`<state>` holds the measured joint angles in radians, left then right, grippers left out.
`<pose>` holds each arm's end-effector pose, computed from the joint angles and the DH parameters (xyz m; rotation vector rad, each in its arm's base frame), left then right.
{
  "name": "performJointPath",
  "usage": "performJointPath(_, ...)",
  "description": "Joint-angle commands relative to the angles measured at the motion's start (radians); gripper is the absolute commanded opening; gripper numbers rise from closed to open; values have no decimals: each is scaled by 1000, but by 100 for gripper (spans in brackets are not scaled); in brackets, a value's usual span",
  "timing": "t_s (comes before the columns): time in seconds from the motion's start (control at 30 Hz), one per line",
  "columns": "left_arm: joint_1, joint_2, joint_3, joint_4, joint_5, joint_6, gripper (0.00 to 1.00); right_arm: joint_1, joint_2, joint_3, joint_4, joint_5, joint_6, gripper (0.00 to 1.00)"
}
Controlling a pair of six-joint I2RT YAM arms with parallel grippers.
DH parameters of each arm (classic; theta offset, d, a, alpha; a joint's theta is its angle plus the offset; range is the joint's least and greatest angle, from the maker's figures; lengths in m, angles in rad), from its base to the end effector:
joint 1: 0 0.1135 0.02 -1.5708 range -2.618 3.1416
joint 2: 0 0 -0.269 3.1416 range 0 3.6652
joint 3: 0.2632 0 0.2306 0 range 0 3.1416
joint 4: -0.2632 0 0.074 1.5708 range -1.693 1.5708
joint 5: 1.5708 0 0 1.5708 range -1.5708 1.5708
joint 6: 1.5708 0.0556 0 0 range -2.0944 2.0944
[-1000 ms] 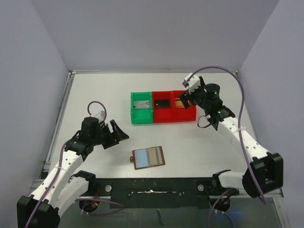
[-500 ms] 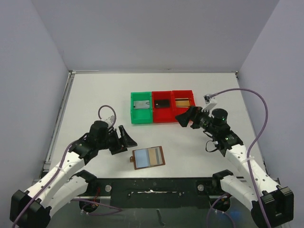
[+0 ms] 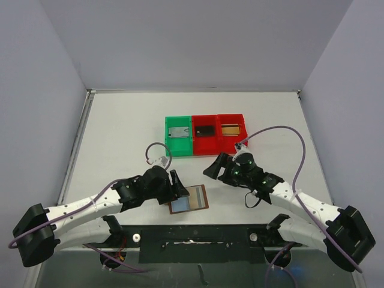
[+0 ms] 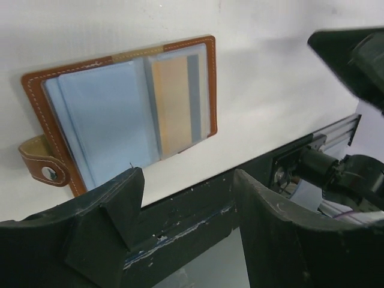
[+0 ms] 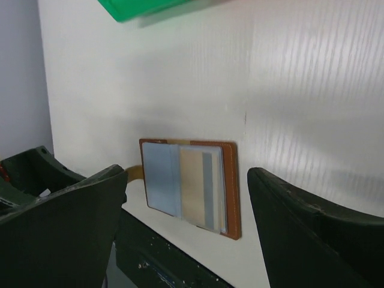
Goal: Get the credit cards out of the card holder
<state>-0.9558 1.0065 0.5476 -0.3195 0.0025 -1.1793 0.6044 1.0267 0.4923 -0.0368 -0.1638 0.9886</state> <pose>0.1122 -0.1590 0.2050 -0.2885 2.5836 -0.9542 0.1687 0.1275 0.2122 0.3442 2.3192 1.0488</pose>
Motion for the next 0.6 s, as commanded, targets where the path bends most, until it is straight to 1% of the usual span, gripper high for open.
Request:
performJointPath(0.0, -12, 12, -22, 63, -101, -34, 59, 154, 29, 37, -75, 288, 160, 82)
performJointPath(0.07, -13, 8, -40, 64, -115, -42, 59, 201, 53, 38, -60, 312, 189, 81)
performJointPath(0.17, -14, 0, -70, 70, -121, -53, 59, 252, 105, 57, -52, 309, 207, 75)
performJointPath(0.33, -15, 5, -106, 101, -96, -42, 59, 307, 186, 102, -79, 302, 207, 70)
performJointPath(0.47, -15, 23, -109, 82, -101, -40, 59, 345, 223, 95, -12, 271, 202, 67)
performJointPath(0.57, -15, 21, -109, 68, -119, -37, 59, 357, 249, 106, -15, 257, 207, 62)
